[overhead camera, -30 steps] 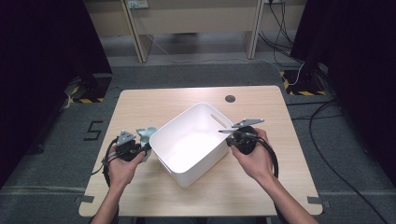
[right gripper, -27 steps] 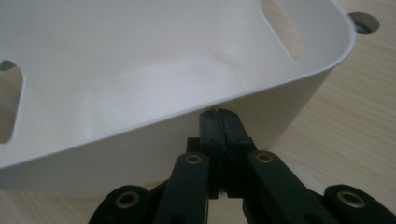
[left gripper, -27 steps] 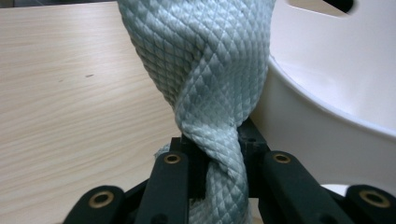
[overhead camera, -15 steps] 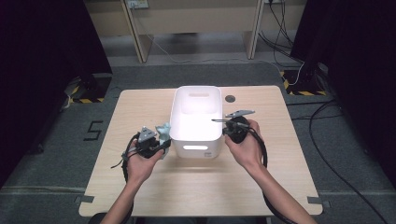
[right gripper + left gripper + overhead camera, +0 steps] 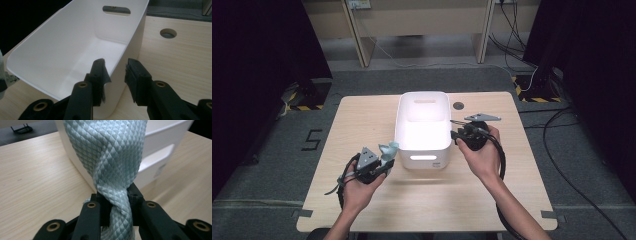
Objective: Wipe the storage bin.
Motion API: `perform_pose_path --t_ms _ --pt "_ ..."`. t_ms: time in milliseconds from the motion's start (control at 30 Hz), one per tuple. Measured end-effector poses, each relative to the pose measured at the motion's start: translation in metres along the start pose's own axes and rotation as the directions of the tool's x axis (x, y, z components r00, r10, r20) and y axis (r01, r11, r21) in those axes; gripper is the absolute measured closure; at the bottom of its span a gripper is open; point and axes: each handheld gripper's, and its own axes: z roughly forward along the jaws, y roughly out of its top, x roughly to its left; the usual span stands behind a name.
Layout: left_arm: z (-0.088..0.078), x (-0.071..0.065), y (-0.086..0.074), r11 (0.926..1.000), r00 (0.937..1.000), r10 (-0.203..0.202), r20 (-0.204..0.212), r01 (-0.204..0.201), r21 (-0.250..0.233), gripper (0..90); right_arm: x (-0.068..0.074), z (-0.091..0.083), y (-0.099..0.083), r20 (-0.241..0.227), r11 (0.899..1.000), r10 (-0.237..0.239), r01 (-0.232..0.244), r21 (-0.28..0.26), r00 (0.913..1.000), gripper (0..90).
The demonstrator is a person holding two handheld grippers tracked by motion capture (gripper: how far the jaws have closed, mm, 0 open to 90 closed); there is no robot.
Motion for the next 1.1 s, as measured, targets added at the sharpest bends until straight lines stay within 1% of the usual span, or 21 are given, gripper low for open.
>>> perform_pose_path --t_ms 133,167,233,300,367,433,500,533,633,767,867,967,1100 --pt "0.003 -0.007 -0.001 0.9998 0.9998 0.020 0.008 -0.020 0.008 76.6 0.004 0.006 -0.002 0.001 1.000 -0.005 0.005 0.019 1.0000 66.6" --pt "0.006 -0.008 -0.001 0.9998 0.9998 0.018 0.013 -0.018 0.013 76.7 0.005 0.006 -0.003 0.003 1.000 -0.012 0.012 0.025 0.9999 66.8" --pt "0.012 -0.009 -0.001 0.9994 0.9998 0.014 0.011 -0.014 0.033 76.7 0.006 0.009 -0.005 0.005 0.999 -0.016 0.016 0.034 0.9999 67.1" --pt "0.016 -0.010 -0.001 0.9990 0.9999 0.005 0.014 -0.005 0.044 76.7 0.007 0.011 -0.007 0.007 0.999 -0.021 0.020 0.044 0.9998 67.6" --pt "0.019 -0.012 0.000 0.9983 1.0000 0.000 0.006 0.000 0.058 76.8 0.007 0.014 -0.008 0.006 0.998 -0.027 0.027 0.054 0.9996 68.2" --pt "0.023 -0.012 0.000 0.9973 0.9998 -0.019 0.004 0.019 0.071 76.8 0.008 0.016 -0.010 -0.002 0.998 -0.030 0.030 0.059 0.9996 68.9" --pt "0.026 -0.012 0.000 0.9961 0.9998 -0.018 0.005 0.018 0.087 76.8 0.010 0.017 -0.010 0.001 0.997 -0.042 0.042 0.060 0.9991 69.2" --pt "0.028 -0.013 0.000 0.9957 0.9997 -0.024 0.007 0.023 0.089 76.8 0.010 0.018 -0.010 0.006 0.997 -0.052 0.052 0.058 0.9986 69.3" --pt "0.034 -0.012 -0.001 0.9933 0.9992 -0.038 0.010 0.036 0.109 76.8 0.011 0.018 -0.010 0.006 0.997 -0.054 0.053 0.053 0.9985 69.9" --pt "0.040 -0.013 -0.002 0.9907 0.9978 -0.066 0.012 0.064 0.120 76.8 0.011 0.018 -0.010 0.008 0.997 -0.061 0.060 0.051 0.9981 70.1" --pt "0.042 -0.013 -0.002 0.9893 0.9967 -0.081 0.011 0.079 0.123 76.8 0.011 0.018 -0.010 0.010 0.997 -0.057 0.057 0.053 0.9983 69.8" --pt "0.043 -0.013 -0.002 0.9882 0.9962 -0.086 0.012 0.084 0.128 76.8 0.011 0.019 -0.010 0.009 0.997 -0.057 0.056 0.054 0.9984 69.7" --pt "0.042 -0.013 -0.001 0.9877 0.9950 -0.099 0.017 0.096 0.123 76.8 0.011 0.019 -0.010 0.012 0.997 -0.062 0.061 0.054 0.9980 69.6"
